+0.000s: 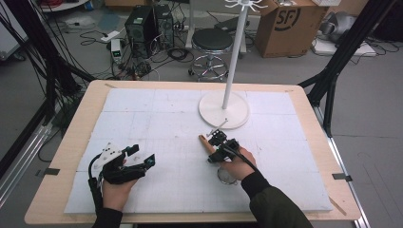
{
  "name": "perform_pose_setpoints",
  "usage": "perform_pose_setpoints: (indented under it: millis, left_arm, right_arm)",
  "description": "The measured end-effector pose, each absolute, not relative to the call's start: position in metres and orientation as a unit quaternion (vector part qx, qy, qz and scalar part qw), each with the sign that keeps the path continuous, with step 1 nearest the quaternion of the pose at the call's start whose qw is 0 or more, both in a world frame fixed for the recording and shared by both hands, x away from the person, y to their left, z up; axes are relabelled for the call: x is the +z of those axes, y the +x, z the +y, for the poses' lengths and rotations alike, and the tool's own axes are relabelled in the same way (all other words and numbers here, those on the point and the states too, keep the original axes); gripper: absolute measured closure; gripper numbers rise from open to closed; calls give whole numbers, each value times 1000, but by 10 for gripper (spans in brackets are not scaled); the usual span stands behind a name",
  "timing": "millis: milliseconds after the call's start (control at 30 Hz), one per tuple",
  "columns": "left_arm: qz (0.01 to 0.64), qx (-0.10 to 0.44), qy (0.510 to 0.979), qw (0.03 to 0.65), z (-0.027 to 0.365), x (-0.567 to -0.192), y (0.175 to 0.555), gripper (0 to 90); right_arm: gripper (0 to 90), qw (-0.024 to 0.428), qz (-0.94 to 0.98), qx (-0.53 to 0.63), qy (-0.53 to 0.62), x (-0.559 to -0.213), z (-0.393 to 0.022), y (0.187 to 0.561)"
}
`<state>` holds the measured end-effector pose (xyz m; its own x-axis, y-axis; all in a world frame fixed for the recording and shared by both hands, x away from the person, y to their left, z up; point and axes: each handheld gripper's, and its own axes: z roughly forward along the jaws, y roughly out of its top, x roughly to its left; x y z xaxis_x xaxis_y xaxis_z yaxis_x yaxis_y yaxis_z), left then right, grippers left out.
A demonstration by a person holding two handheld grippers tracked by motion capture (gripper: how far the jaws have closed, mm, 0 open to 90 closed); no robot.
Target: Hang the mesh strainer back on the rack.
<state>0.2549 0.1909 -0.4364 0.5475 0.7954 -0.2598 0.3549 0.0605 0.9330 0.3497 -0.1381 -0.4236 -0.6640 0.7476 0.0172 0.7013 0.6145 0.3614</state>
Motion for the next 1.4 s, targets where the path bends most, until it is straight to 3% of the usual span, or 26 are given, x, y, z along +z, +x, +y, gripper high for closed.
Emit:
perform_pose_setpoints:
  millis: [133, 600, 900, 1400]
  left_arm:
    - [438, 190, 657, 583, 192, -436, 255, 200]
    - [441, 192, 655, 583, 196, -437, 255, 200]
    - [441, 192, 653, 585, 196, -437, 255, 200]
    - [442, 190, 653, 585, 195, -437, 254, 200]
  right_arm:
    - [688, 84, 904, 172, 381, -423, -136, 346]
    - [690, 86, 895, 256, 356, -428, -157, 340]
    - [689, 121, 849, 360, 367, -415, -175, 336]
    - [688, 221, 726, 523, 388, -378, -213, 326]
